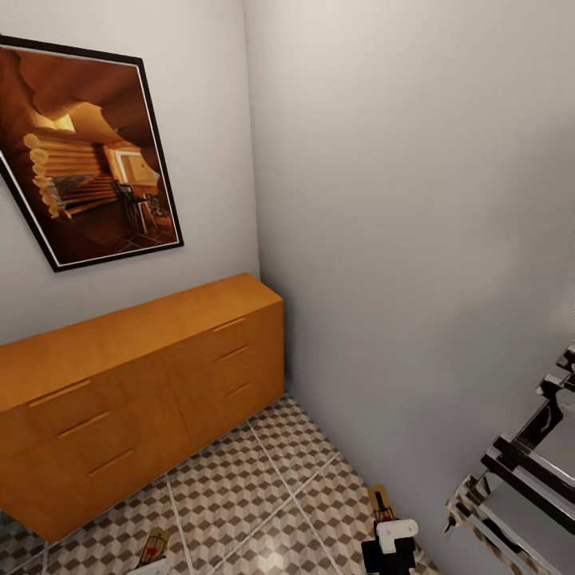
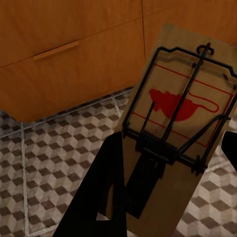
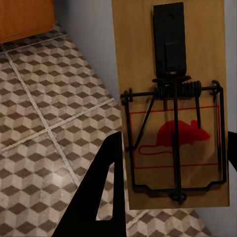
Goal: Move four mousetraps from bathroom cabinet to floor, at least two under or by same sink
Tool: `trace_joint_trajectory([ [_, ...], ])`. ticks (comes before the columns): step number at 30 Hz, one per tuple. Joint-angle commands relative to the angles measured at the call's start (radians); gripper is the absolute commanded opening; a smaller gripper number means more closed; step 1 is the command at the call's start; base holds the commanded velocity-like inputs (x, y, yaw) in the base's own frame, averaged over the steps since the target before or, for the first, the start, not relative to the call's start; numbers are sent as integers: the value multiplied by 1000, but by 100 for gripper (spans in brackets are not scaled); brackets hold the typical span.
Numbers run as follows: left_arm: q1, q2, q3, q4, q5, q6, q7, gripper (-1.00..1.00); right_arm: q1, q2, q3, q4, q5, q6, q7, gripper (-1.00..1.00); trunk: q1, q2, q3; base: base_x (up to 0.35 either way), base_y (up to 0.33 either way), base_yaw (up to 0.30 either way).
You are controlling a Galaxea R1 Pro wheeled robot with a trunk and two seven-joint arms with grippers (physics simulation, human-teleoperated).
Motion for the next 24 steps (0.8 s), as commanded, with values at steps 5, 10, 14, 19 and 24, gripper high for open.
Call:
trace_joint_trajectory([
  [5, -1, -1, -5, 3, -8, -2, 12, -100, 0, 1, 8, 0, -3, -1, -9, -100, 1, -2, 6, 0, 0, 0],
  [10, -1, -1, -5, 3, -8, -2, 12, -100, -1, 0, 8, 0, -3, -1, -9, -100, 1, -2, 14, 0, 0, 0],
  [14, -1, -1, -5, 3, -8, -2, 12, -100, 0, 1, 8, 0, -3, -1, -9, -100, 1, -2, 21, 0, 0, 0],
  [19, -1, -1, -5, 3, -8, -2, 12, -100, -1, -1, 8, 0, -3, -1, -9, -100, 1, -2, 29, 0, 0, 0],
  [24, -1, -1, -5, 3, -8, -2, 12, -100, -1, -1, 8, 0, -3, -1, -9, -100, 1, -2, 37, 0, 0, 0],
])
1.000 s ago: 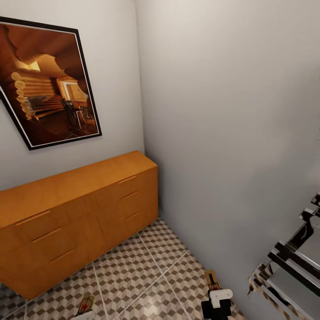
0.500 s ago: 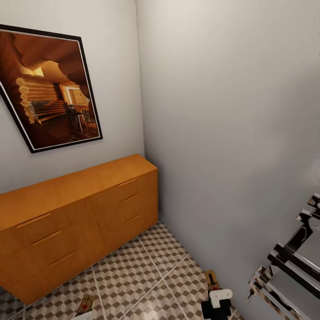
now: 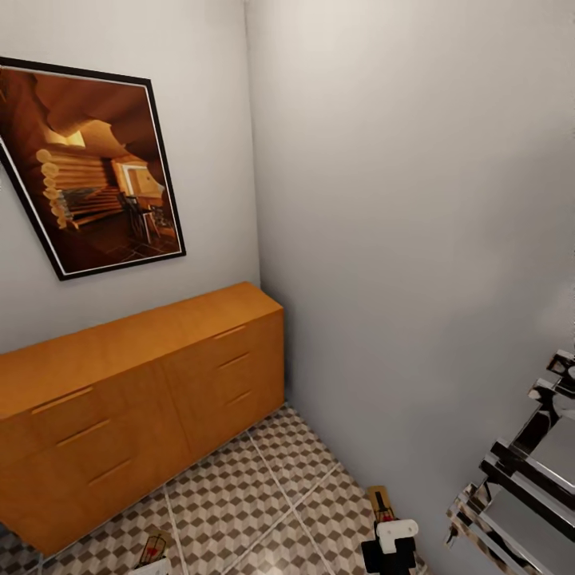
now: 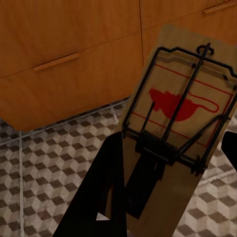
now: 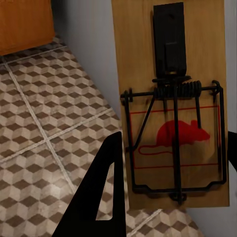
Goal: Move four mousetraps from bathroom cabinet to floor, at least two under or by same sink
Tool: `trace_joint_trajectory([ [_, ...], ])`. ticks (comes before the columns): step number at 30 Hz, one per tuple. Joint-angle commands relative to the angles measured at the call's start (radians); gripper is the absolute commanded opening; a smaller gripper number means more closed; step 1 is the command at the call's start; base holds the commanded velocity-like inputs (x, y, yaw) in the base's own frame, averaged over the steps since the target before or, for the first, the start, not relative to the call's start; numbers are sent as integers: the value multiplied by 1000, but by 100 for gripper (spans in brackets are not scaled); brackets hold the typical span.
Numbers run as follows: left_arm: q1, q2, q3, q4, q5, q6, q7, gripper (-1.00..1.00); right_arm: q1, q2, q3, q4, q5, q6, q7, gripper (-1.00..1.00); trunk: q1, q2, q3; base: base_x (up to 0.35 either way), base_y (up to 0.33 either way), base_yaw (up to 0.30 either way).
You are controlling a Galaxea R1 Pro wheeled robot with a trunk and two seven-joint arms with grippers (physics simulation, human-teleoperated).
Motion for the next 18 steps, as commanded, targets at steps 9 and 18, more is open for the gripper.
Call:
trace_joint_trajectory([
  [9, -1, -1, -5, 3, -7, -2, 13, -100, -1, 2, 9, 0, -3, -1, -9, -100, 1, -2, 12, 0, 0, 0],
  [18, -1, -1, -5, 3, -7, -2, 13, -100, -1, 1, 9, -1, -3, -1, -9, -100, 1, -2, 24, 0, 0, 0],
])
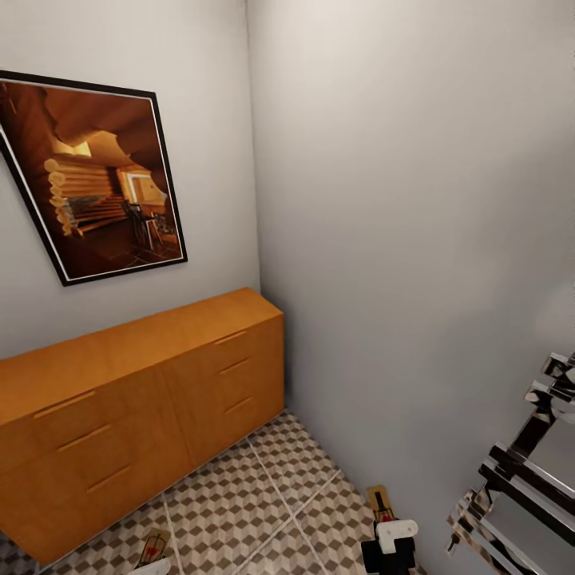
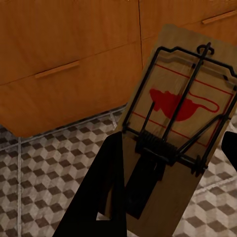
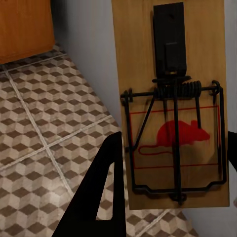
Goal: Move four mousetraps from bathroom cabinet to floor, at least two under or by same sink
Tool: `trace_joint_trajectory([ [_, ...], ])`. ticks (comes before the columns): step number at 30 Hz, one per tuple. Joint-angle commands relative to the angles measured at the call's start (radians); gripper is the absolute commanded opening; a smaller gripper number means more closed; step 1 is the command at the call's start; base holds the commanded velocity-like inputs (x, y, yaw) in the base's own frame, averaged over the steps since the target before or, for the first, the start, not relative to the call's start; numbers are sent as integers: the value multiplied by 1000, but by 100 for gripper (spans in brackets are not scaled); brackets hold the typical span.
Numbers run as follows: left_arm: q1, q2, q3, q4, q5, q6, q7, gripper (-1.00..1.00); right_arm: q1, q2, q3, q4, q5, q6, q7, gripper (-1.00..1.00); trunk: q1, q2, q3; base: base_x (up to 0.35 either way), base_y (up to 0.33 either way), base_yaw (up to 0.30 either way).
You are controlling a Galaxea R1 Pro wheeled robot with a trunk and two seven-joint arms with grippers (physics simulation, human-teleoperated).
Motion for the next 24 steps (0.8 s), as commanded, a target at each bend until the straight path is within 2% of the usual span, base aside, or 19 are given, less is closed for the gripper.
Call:
trace_joint_trajectory([
  [1, -1, 0, -5, 3, -8, -2, 11, -100, -1, 0, 9, 0, -3, -1, -9, -100, 1, -2, -2, 0, 0, 0],
  [7, -1, 0, -5, 3, -8, -2, 10, -100, -1, 1, 9, 0, -3, -3, -10, -100, 1, -2, -1, 0, 0, 74],
  [24, -1, -1, -6, 3, -8, -2, 8, -100, -1, 4, 9, 0, -3, -3, -13, -100, 1, -2, -1, 0, 0, 279],
])
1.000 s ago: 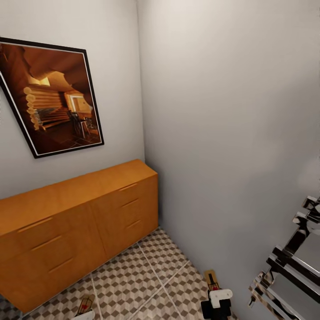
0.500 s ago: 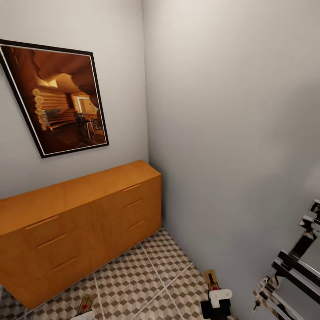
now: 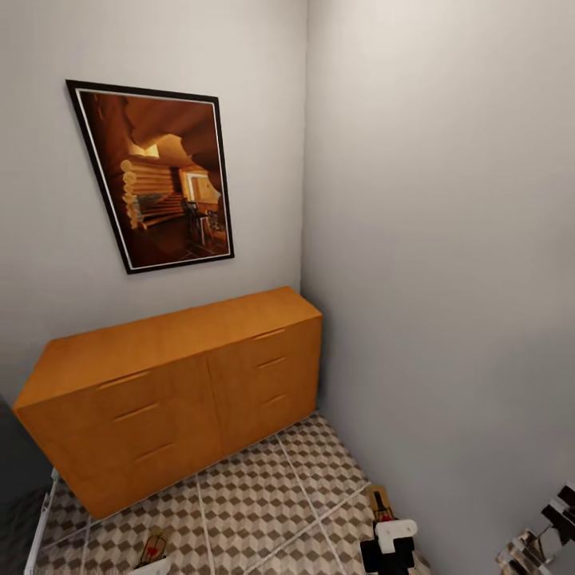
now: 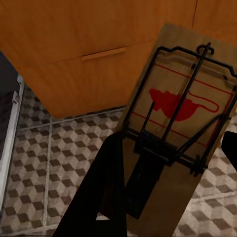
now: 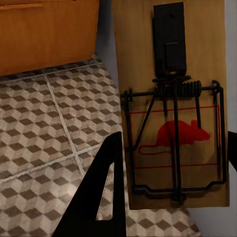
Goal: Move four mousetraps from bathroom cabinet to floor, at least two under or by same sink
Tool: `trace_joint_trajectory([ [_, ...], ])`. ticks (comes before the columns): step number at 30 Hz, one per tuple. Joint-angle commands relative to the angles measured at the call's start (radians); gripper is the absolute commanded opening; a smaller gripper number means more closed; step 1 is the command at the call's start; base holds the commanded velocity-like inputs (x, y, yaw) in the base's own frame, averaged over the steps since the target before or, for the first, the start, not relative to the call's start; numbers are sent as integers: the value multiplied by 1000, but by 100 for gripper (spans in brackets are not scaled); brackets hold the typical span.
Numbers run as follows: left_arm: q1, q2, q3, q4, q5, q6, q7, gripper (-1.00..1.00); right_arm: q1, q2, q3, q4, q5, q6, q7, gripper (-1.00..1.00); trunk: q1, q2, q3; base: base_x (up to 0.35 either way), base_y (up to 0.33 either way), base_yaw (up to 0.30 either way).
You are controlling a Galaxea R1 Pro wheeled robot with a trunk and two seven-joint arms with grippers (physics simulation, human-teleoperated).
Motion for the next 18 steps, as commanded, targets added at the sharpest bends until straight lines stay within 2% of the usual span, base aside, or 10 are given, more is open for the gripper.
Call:
trace_joint_trajectory([
  [1, -1, -1, -4, 3, -9, -2, 12, -100, -1, 0, 9, 0, -3, -1, -9, -100, 1, -2, -2, 0, 0, 292],
  [12, -1, -1, -4, 3, -10, -2, 11, -100, -1, 0, 9, -1, -3, -1, -9, -100, 1, -2, -2, -4, 0, 292],
  [18, -1, -1, -4, 3, -10, -2, 11, -100, 0, 0, 9, -1, -3, -1, -9, -100, 1, -2, -2, -243, -5, 292],
])
